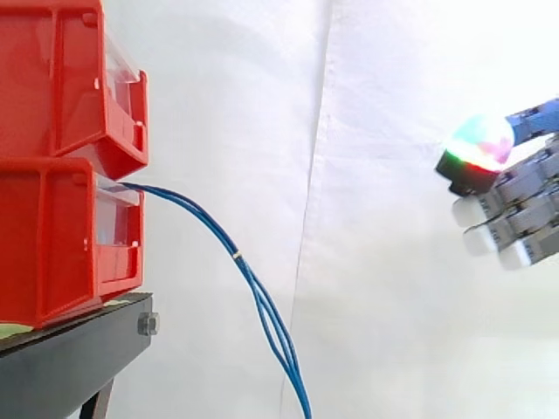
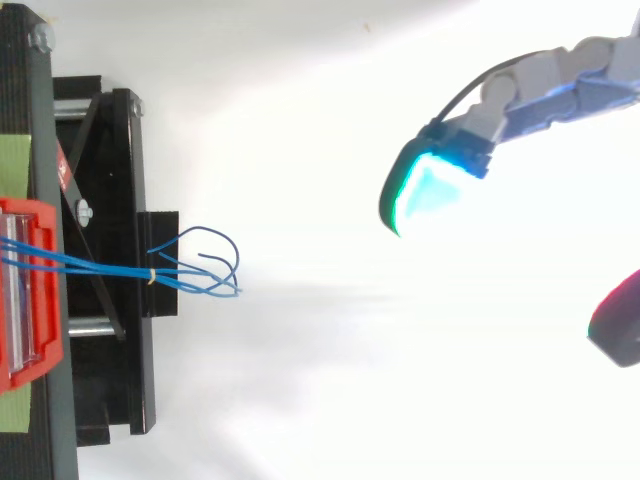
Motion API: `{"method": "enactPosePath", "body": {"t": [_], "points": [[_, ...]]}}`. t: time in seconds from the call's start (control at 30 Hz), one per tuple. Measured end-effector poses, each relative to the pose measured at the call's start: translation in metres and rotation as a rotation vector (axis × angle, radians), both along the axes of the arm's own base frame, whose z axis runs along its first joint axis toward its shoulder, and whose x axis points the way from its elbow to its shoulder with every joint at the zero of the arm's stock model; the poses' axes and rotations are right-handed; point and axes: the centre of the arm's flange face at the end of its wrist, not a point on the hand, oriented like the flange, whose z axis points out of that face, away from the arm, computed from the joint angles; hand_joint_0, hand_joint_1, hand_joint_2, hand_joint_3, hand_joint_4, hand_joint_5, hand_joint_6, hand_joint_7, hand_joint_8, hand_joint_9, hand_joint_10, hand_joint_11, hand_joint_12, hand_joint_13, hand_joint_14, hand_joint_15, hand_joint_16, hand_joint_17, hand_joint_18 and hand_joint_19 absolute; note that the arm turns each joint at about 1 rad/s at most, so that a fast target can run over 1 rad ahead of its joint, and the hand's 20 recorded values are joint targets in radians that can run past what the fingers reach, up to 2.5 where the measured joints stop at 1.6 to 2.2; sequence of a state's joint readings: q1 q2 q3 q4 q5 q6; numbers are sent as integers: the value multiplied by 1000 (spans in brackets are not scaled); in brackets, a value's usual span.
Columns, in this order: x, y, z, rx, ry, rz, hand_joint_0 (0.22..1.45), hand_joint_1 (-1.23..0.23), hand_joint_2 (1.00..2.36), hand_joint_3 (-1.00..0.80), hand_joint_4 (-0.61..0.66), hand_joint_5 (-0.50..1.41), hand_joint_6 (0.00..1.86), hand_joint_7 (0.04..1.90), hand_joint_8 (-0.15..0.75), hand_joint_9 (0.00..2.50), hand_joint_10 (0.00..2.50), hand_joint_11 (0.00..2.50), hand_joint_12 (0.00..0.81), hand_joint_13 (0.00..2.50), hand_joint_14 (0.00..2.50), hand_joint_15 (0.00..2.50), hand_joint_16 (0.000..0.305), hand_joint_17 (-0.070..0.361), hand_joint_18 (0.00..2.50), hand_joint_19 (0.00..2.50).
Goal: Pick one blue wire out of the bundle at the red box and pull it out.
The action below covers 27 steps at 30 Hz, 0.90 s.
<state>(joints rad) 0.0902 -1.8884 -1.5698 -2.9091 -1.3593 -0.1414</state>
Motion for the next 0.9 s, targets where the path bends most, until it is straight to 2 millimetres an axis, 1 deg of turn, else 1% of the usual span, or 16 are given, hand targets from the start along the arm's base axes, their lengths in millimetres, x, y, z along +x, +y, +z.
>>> {"method": "enactPosePath", "body": {"t": [0.07,0.17,0.27,0.47,0.67,0.9], "points": [[7,1,-9,1,-16,-1,428,-716,1000,-500,318,-157,503,827,283,415,0,0,421,338,3,71,68,154,273,246],[21,1,-29,3,-42,-7,422,-708,1000,-500,326,-156,503,820,285,416,0,0,423,330,1,68,69,156,267,239],[30,1,-37,1,-77,-22,419,-687,1000,-500,328,-154,503,813,286,419,0,0,425,328,2,63,70,157,267,250],[40,0,-41,-56,-127,-90,422,-659,1000,-500,329,-153,503,817,287,423,0,0,426,326,0,64,70,157,265,247],[51,0,-71,-110,-114,-139,427,-648,1000,-500,330,-152,503,816,285,425,0,0,424,328,1,65,69,156,267,247],[82,3,-99,-108,-146,-152,443,-646,1000,-500,330,-151,503,826,284,433,0,0,418,332,3,63,68,152,269,255]]}}
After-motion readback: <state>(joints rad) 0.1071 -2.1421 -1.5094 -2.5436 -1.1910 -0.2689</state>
